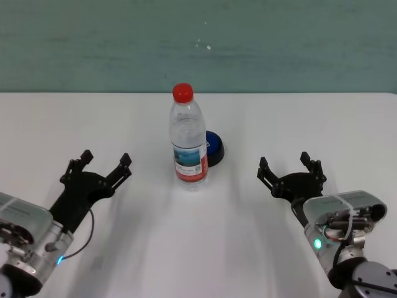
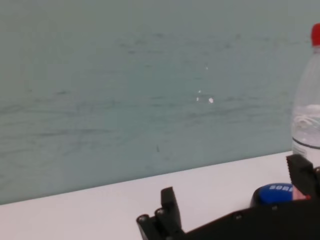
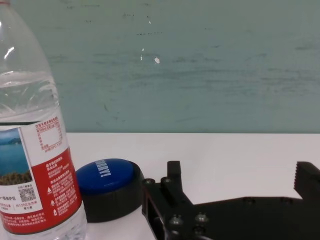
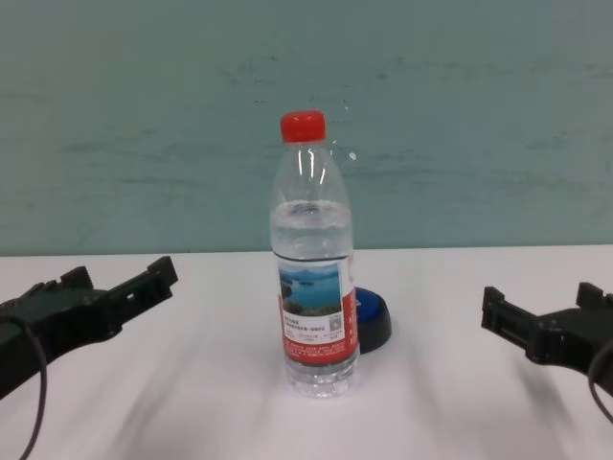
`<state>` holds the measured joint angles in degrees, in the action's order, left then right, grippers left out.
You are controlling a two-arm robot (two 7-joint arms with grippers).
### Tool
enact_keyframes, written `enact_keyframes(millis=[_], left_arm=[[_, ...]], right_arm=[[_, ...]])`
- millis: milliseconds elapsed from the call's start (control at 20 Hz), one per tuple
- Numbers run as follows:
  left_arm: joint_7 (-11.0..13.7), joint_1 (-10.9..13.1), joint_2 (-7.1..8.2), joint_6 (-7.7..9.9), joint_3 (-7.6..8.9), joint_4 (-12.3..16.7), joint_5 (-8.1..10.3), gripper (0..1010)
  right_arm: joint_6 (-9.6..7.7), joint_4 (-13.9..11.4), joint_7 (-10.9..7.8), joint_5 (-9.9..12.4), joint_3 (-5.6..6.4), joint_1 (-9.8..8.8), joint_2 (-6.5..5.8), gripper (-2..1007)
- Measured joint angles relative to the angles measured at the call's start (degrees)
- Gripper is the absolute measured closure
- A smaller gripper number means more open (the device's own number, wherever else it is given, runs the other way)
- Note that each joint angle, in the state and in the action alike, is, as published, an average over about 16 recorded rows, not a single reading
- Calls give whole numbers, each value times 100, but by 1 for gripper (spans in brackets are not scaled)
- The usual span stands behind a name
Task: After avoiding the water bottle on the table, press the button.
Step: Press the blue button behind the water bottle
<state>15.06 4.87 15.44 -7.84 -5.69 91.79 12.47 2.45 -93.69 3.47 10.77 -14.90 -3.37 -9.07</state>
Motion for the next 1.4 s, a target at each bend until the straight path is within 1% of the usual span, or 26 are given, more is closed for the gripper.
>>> enact_keyframes(millis=[450, 950, 1150, 1400], left_arm=[[-13, 121, 2, 25, -78, 139, -13, 0], [-28, 138, 2, 34, -88, 158, -31, 0], [-24, 132, 1, 33, -87, 149, -31, 0], [-21, 128, 0, 30, -86, 143, -31, 0]], right_arm=[[0, 0, 0, 0, 0, 0, 0, 1], [-4, -7, -8, 0, 5, -1, -3, 1], [-50, -41, -67, 16, 53, 3, -22, 1], [-149, -50, -205, 54, 161, 57, -50, 1]])
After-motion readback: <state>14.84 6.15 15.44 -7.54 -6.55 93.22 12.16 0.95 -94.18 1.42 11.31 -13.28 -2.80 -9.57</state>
